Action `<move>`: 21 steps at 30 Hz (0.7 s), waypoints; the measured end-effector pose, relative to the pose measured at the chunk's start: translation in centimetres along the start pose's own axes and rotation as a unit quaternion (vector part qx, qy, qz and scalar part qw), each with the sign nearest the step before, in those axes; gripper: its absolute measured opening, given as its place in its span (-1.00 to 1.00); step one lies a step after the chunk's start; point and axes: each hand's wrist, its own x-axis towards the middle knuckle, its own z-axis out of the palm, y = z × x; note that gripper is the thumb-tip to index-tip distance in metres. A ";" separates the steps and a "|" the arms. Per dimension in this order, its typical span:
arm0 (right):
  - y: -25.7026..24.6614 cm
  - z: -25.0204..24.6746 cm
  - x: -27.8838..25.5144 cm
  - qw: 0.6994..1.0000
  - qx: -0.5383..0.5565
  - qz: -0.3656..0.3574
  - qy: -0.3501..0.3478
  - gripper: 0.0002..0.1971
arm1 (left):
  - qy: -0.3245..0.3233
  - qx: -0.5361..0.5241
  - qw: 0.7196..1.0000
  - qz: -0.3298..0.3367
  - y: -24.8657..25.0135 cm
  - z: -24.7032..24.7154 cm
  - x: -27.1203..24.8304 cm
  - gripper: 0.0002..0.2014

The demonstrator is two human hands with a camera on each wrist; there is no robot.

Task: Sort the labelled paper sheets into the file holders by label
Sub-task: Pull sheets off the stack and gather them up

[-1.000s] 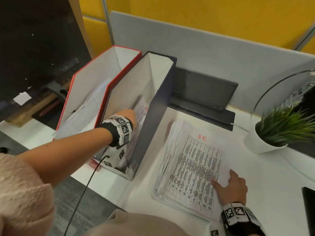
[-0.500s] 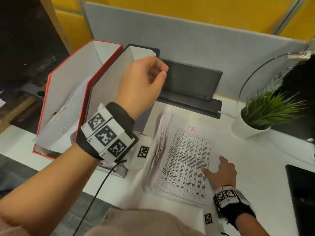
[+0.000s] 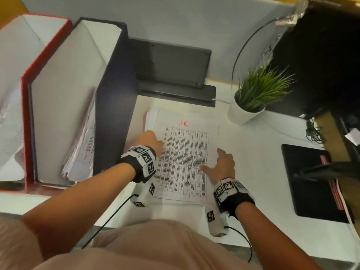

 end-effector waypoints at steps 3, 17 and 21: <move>0.0 -0.1 0.0 1.000 0.004 0.001 -0.005 -0.08 | 0.016 -0.019 1.000 -0.011 -0.3 0.0 0.4 -0.60; -1.5 -0.1 -0.3 0.986 0.135 -0.088 -0.049 -0.16 | 0.154 0.007 0.977 0.151 -0.4 -0.3 -2.2 -0.69; -1.5 -0.5 -0.2 0.974 0.223 -0.041 -0.026 -0.12 | 0.158 -0.161 0.943 0.246 -1.3 0.0 -2.5 -0.77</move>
